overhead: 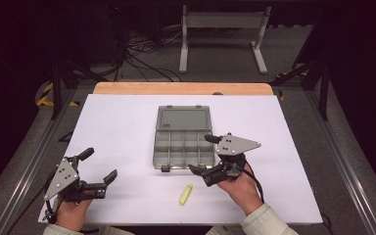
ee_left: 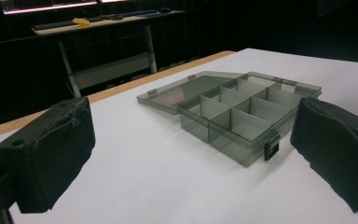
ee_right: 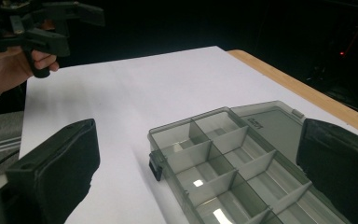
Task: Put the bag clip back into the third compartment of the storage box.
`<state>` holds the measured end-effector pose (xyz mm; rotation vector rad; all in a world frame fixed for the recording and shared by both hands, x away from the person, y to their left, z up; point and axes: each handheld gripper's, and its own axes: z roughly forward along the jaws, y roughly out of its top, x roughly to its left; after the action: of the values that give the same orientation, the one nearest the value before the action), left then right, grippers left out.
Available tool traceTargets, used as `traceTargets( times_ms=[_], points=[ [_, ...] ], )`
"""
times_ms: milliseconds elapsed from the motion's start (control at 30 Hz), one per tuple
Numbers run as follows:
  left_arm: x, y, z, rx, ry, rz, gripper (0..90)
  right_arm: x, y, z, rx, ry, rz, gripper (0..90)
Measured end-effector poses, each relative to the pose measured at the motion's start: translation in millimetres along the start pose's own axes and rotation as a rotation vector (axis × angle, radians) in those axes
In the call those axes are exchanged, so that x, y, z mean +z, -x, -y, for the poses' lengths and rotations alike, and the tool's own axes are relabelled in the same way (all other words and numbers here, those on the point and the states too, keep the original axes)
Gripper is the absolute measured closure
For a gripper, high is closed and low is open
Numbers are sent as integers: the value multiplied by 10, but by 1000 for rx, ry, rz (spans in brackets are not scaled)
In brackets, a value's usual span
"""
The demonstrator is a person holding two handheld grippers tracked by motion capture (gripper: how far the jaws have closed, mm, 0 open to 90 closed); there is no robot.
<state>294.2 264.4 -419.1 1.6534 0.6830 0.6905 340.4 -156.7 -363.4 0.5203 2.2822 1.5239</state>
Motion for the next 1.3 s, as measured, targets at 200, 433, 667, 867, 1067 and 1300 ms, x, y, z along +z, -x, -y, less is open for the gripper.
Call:
traceTargets(
  times_ms=[200,433,667,867,1067,1300],
  points=[
    [-7,-6,-4,-1,-8,3,6,14,-81,-21,-43,-60,-47,153],
    [-9,-3,-3,-5,-3,1,6,-62,-112,-57,-70,-129,-121,678],
    [-10,-2,-6,-3,0,-1,6,-16,-132,-18,-81,-243,-198,900],
    [-20,-8,-10,-4,3,-3,6,90,-211,61,-115,-339,-239,900],
    [-28,-12,-14,1,-2,0,6,187,-267,168,-125,-421,-277,900],
    [-23,-9,-10,0,-2,-5,6,280,-333,270,-138,-502,-308,900]
  ],
)
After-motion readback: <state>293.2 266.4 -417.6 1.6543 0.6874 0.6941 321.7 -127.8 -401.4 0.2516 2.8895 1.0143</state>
